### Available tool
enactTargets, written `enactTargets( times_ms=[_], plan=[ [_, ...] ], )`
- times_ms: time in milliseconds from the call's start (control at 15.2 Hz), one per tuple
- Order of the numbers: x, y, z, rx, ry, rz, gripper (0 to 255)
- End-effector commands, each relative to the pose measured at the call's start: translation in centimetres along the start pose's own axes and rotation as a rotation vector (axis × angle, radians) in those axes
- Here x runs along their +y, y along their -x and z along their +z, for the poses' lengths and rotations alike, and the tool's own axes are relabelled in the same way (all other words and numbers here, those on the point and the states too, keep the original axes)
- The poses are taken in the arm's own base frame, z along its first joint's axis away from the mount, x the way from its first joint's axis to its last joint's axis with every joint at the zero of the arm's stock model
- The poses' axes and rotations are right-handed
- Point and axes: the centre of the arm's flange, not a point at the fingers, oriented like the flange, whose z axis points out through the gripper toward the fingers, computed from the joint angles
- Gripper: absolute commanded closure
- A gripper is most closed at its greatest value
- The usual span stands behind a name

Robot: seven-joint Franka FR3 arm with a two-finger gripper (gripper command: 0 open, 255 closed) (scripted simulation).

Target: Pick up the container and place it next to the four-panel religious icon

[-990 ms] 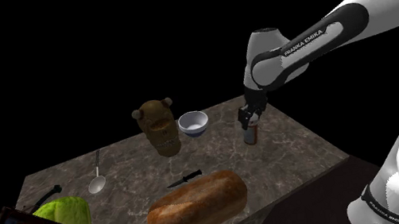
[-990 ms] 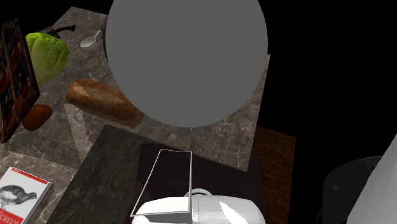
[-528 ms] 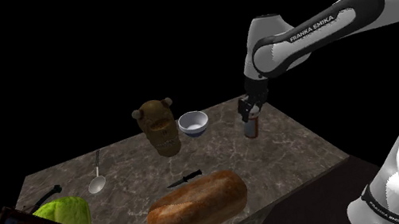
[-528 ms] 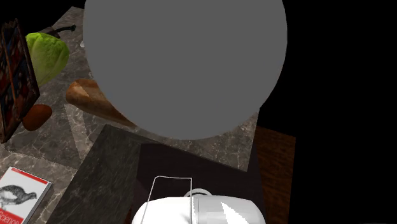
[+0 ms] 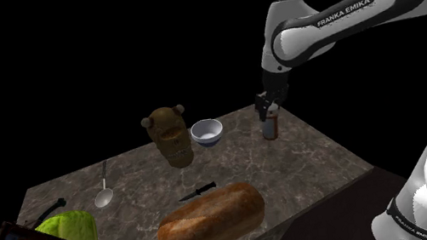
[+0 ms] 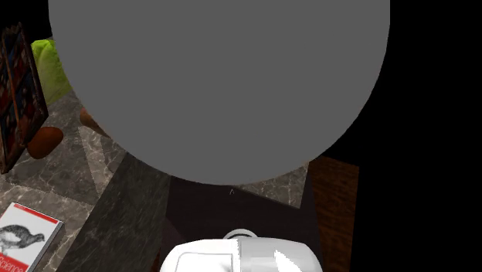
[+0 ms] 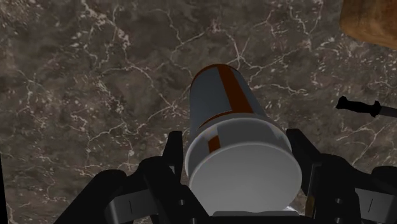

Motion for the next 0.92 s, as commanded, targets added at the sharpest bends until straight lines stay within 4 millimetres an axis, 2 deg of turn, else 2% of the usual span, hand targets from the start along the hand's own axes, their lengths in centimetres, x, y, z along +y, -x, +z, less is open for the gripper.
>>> enactTargets(
  times_ms=[0,858],
  plan=[
    [-0.1,-0.1,-1.2,0.0,0.0,0.0,255],
    [-0.7,-0.3,-8.0,0.0,0.0,0.0,255]
  ],
)
